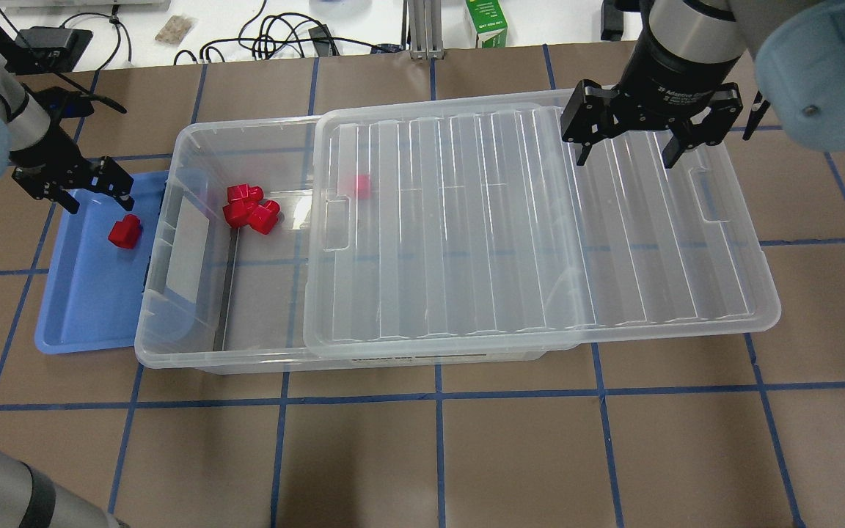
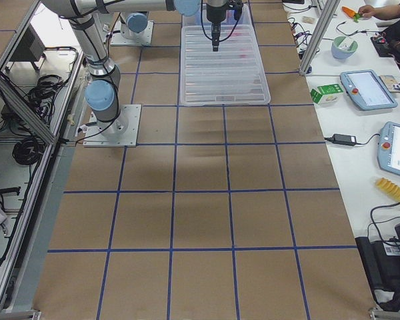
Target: Place red block in blue tray from box
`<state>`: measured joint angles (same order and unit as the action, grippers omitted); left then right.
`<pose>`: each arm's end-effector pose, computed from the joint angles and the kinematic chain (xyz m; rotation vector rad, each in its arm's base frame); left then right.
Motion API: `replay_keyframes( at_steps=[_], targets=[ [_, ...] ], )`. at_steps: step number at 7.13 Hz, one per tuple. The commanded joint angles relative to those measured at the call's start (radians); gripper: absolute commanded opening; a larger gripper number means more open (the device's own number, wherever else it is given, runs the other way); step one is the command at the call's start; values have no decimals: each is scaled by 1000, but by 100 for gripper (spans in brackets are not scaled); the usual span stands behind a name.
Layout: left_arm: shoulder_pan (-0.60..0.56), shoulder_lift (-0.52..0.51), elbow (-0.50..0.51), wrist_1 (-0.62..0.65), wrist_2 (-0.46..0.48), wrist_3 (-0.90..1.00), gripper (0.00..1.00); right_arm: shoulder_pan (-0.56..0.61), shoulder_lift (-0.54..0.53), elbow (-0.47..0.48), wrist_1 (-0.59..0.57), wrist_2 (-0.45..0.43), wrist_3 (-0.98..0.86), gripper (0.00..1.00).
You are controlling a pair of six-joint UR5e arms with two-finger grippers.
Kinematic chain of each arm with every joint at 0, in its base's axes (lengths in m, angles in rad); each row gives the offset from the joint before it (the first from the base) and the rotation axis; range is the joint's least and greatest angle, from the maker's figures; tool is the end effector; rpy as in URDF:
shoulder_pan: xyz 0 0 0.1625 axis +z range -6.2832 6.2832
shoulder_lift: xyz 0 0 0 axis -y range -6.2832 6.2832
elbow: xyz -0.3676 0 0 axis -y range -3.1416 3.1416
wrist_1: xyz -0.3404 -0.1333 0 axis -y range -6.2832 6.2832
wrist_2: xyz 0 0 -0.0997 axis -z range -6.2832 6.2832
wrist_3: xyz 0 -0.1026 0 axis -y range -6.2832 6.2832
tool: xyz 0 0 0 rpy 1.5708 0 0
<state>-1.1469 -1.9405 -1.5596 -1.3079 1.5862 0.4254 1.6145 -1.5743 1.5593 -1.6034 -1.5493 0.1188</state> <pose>0.1025 -0.5473 0.2742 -0.0035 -3.1128 -0.1456 0.1548 -0.4372 0.4375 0.1162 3.1133 -0.0712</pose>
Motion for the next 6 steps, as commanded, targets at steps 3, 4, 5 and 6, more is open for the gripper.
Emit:
replay_keyframes(
  at_steps=[3, 4, 5, 6],
  targets=[
    [-297, 236, 79, -203, 6, -268, 100, -175, 2, -12, 11, -45, -156, 100],
    [-386, 277, 78, -198, 5, -337, 100, -265, 4, -4, 13, -43, -263, 100],
    [-457, 294, 52, -205, 1, -359, 100, -333, 8, 5, 14, -43, -347, 100],
    [-487, 295, 3, -161, -2, -446, 100, -397, 14, 28, 1, -41, -442, 100]
  ],
)
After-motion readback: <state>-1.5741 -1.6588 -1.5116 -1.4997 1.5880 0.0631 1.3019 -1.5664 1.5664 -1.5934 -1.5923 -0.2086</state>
